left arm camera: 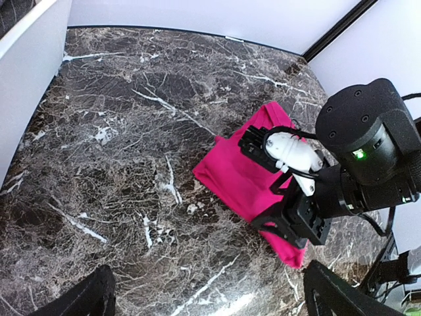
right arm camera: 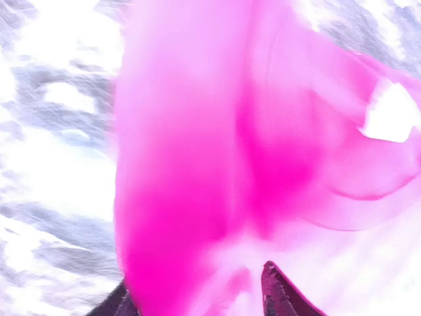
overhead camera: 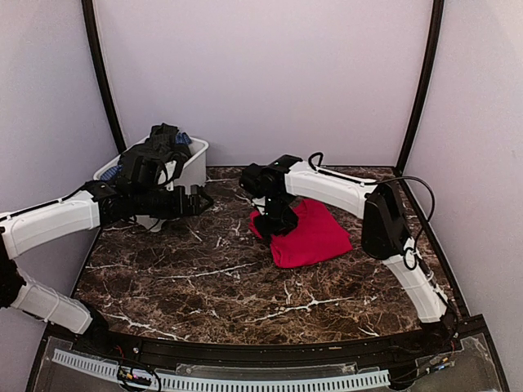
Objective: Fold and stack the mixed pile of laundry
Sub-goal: Turn over the square-folded T-shirt at the center of the board, then smooth out the square-folded T-shirt at the center of the board.
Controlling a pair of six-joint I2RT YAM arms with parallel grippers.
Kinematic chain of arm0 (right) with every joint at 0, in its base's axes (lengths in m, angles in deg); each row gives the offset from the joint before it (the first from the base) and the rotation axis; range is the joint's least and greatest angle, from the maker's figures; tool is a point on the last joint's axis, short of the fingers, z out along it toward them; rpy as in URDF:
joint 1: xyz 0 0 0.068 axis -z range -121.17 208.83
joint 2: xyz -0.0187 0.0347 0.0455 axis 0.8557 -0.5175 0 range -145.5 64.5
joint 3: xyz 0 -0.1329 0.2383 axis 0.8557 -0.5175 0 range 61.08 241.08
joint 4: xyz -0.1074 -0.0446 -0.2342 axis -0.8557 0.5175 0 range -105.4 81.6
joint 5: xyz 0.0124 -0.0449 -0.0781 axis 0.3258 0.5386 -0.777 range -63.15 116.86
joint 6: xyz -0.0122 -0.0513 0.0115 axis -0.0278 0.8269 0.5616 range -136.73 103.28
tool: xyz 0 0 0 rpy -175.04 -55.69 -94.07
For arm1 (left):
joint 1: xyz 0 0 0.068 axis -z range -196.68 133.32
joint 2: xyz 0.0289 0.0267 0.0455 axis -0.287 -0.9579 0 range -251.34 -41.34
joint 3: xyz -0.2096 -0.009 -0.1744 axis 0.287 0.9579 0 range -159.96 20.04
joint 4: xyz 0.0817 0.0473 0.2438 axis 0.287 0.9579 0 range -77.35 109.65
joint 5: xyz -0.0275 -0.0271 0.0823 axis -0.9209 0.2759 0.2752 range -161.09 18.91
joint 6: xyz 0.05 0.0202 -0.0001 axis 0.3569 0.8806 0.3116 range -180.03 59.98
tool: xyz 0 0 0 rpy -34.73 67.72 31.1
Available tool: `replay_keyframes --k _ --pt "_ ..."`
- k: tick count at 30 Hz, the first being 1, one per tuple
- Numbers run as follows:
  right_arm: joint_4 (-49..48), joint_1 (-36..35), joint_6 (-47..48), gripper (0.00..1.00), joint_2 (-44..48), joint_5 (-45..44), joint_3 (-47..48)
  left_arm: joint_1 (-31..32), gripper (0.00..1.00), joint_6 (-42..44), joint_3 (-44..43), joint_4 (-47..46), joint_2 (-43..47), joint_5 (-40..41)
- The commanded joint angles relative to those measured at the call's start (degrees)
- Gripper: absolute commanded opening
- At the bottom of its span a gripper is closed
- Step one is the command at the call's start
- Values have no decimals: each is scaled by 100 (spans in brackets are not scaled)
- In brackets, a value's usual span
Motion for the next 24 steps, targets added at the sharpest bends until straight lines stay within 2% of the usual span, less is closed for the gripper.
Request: replay_keyframes --k 1,4,6,10,14,17,21,24 --pt "-1417 76 25 73 761 1957 -220 -103 99 -404 68 17 497 92" --pt "-2296 371 33 77 1614 2789 -849 -110 99 -382 -83 -44 425 99" --pt "-2934 713 2 77 2347 3056 -1625 -82 99 -331 -298 19 221 50" --pt "-3691 1712 -12 71 3009 3299 -3103 204 99 -119 -941 231 -493 -17" --pt "-4074 2266 238 69 3144 3251 -4094 771 99 80 -1712 229 -1556 11" --pt "-4274 2452 324 68 3006 3351 -4468 1079 99 103 -2430 162 -2567 -362" --pt "-4653 2563 271 66 2835 3425 -5032 1205 99 -88 -3005 -84 -3629 -734" --pt "-4826 2573 168 65 2787 3398 -5423 1204 99 -182 -3284 -55 -4193 -587"
